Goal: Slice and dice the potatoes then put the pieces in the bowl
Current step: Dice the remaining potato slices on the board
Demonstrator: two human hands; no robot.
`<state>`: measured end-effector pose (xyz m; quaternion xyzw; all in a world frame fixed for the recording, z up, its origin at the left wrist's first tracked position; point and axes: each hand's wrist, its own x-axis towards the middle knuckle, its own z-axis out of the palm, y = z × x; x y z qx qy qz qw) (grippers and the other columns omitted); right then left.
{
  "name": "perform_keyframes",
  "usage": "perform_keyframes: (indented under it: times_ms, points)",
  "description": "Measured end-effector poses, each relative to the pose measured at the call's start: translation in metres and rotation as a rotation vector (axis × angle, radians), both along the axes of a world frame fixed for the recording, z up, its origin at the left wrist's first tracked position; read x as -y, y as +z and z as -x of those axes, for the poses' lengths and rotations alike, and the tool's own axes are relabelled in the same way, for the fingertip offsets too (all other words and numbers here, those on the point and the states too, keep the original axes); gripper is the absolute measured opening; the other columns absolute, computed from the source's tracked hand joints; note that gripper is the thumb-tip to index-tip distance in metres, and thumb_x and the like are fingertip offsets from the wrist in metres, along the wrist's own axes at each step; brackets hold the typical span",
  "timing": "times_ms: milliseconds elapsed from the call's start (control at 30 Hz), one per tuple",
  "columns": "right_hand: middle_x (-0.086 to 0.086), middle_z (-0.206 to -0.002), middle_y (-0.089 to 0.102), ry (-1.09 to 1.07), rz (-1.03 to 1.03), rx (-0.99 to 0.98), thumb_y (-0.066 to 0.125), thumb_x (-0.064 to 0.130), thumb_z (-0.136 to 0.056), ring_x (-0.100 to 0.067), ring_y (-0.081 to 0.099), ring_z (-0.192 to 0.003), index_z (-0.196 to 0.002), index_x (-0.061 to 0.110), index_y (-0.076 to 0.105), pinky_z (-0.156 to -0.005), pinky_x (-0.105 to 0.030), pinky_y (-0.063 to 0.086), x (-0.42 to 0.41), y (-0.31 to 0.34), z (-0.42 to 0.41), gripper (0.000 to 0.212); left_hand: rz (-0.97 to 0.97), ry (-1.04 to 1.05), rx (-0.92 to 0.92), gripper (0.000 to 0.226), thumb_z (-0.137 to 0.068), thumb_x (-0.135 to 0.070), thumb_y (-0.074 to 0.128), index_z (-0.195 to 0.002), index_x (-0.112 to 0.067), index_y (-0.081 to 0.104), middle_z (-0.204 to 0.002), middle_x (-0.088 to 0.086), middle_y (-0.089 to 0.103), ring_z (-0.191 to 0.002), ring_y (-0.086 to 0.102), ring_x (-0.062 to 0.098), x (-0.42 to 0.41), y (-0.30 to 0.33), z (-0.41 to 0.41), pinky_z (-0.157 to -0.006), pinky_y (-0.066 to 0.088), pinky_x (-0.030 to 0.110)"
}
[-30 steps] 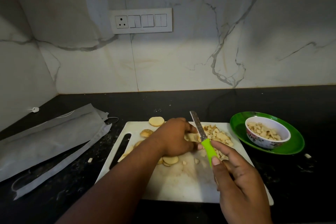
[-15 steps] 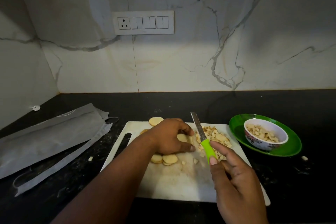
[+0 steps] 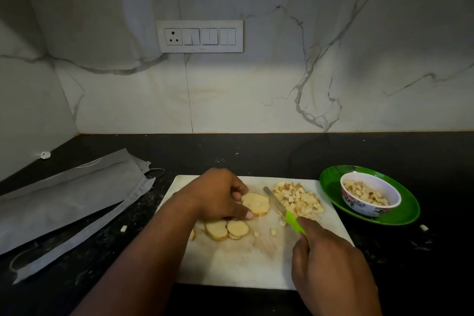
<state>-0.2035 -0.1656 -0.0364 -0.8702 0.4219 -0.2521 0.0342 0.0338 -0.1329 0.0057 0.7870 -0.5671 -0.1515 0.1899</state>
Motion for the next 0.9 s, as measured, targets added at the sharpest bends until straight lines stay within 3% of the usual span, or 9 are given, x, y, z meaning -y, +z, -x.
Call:
perform_keyframes:
  times_ms: [200,300,400,467,533,667,767,833,900]
  points:
    - [0.004,-0.047,0.057,0.018,0.023,0.018,0.093,0.015,-0.036,-0.016,0.056,-0.037,-0.082,0.020,0.078,-0.033,-0.023,0.038,0.000,0.002,-0.001,0.048,0.027,0.027,-0.011,0.063,-0.077,-0.051,0.088,-0.133,-0.029,0.070,-0.101,-0.017,0.070,-0.092,0.066,0.001,0.002,-0.004,0.000,-0.084,0.054,0.019]
    - [0.005,-0.049,0.058,0.012,0.053,0.015,0.092,0.019,-0.041,-0.014,0.056,-0.039,-0.087,0.022,0.077,-0.035,-0.025,0.039,0.002,0.002,0.002,0.048,0.024,0.018,-0.008,0.062,-0.078,-0.049,0.087,-0.134,-0.030,0.068,-0.112,-0.017,0.068,-0.098,0.063,0.002,0.002,-0.004,0.001,-0.088,0.052,0.021]
    - [0.006,-0.072,0.069,0.037,0.001,0.018,0.076,0.032,-0.072,-0.012,0.066,-0.064,-0.117,0.031,0.069,-0.054,-0.027,0.050,-0.004,0.010,0.004,0.045,0.032,-0.010,0.004,0.065,-0.078,-0.050,0.087,-0.137,-0.035,0.066,-0.127,-0.017,0.060,-0.108,0.059,0.004,0.002,-0.005,0.002,-0.095,0.052,0.025]
    - [0.009,-0.101,0.069,0.073,0.041,0.118,0.048,0.042,-0.093,-0.010,0.064,-0.094,-0.143,0.042,0.044,-0.077,-0.026,0.048,-0.006,0.012,0.005,0.050,0.033,-0.046,-0.016,0.065,-0.080,-0.049,0.086,-0.139,-0.035,0.065,-0.133,-0.018,0.059,-0.111,0.059,0.004,0.002,-0.006,0.004,-0.099,0.053,0.027]
    - [0.010,-0.111,0.067,0.061,-0.031,0.061,0.037,0.044,-0.097,-0.009,0.061,-0.104,-0.149,0.045,0.033,-0.084,-0.024,0.045,-0.007,0.019,0.005,0.052,0.028,-0.074,-0.029,0.063,-0.081,-0.049,0.085,-0.139,-0.036,0.065,-0.136,-0.017,0.061,-0.112,0.060,0.004,0.003,-0.006,0.005,-0.102,0.053,0.030]
    - [0.011,-0.115,0.066,0.031,-0.038,-0.016,0.036,0.044,-0.098,-0.007,0.060,-0.107,-0.150,0.044,0.030,-0.086,-0.022,0.044,-0.007,0.023,0.000,0.053,0.038,-0.087,-0.044,0.054,-0.083,-0.047,0.085,-0.133,-0.036,0.070,-0.133,-0.016,0.063,-0.112,0.061,0.006,0.005,-0.008,0.006,-0.102,0.054,0.033]
    - [0.011,-0.110,0.067,0.048,0.004,-0.003,0.038,0.043,-0.097,-0.007,0.062,-0.102,-0.149,0.045,0.032,-0.082,-0.022,0.045,-0.003,0.014,-0.001,0.052,0.047,-0.083,-0.060,0.046,-0.082,-0.046,0.085,-0.127,-0.037,0.074,-0.128,-0.016,0.064,-0.110,0.062,0.006,0.005,-0.010,0.006,-0.101,0.055,0.033]
    - [0.009,-0.086,0.071,0.054,-0.021,-0.087,0.052,0.038,-0.088,-0.008,0.066,-0.077,-0.137,0.042,0.054,-0.065,-0.024,0.049,-0.002,0.009,-0.003,0.049,0.065,-0.077,-0.074,0.043,-0.082,-0.045,0.086,-0.123,-0.036,0.077,-0.124,-0.016,0.065,-0.108,0.062,0.006,0.005,-0.010,0.006,-0.099,0.056,0.032]
    - [0.008,-0.059,0.064,0.063,-0.013,-0.041,0.074,0.034,-0.067,-0.008,0.058,-0.049,-0.114,0.031,0.074,-0.044,-0.024,0.043,-0.003,0.003,0.000,0.046,0.083,-0.070,-0.092,0.042,-0.081,-0.042,0.087,-0.121,-0.034,0.078,-0.122,-0.015,0.067,-0.107,0.062,0.006,0.005,-0.011,0.007,-0.096,0.055,0.029]
